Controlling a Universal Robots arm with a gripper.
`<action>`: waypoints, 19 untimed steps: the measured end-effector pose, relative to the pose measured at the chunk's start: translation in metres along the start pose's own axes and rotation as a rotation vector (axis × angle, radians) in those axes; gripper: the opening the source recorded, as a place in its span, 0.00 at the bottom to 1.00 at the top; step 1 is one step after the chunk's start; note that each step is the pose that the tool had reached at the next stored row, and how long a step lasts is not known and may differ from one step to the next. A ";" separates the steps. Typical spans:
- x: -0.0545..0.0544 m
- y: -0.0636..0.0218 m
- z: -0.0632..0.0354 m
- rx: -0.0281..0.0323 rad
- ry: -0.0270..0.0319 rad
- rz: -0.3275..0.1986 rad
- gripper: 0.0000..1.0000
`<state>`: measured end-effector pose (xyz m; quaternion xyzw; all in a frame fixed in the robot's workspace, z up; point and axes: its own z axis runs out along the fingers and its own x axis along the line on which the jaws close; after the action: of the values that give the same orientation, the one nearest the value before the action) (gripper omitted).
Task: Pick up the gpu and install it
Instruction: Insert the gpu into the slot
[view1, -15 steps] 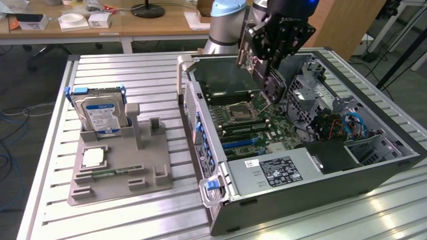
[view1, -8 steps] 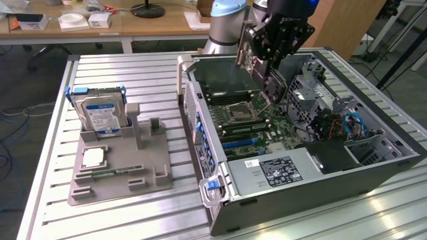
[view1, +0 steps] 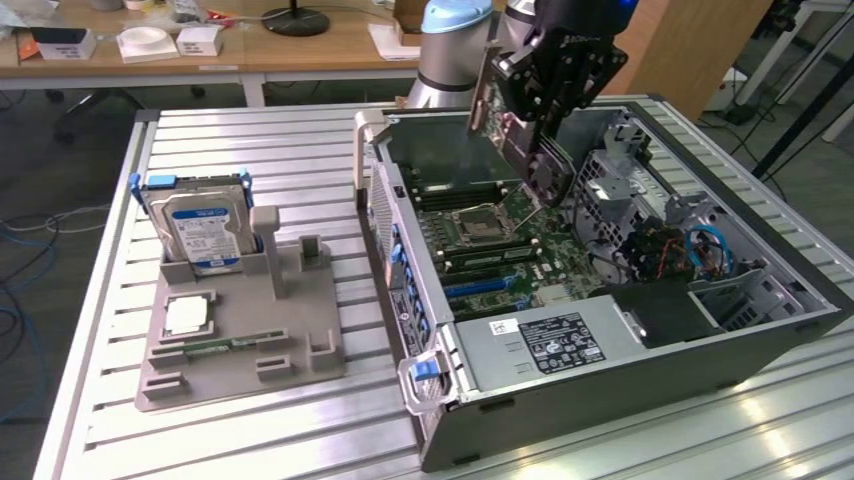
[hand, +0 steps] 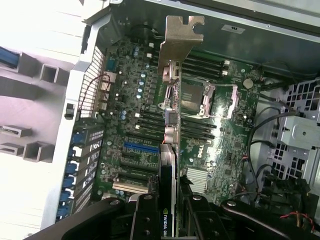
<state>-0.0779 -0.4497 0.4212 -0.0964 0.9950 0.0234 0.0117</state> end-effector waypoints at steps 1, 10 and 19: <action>0.000 0.0000 0.0000 -0.0001 0.0003 -0.006 0.26; 0.000 0.0000 0.0001 -0.0014 0.0024 -0.052 0.26; 0.000 0.0000 0.0002 -0.0027 0.0044 -0.098 0.26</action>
<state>-0.0779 -0.4497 0.4210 -0.1451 0.9891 0.0239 0.0106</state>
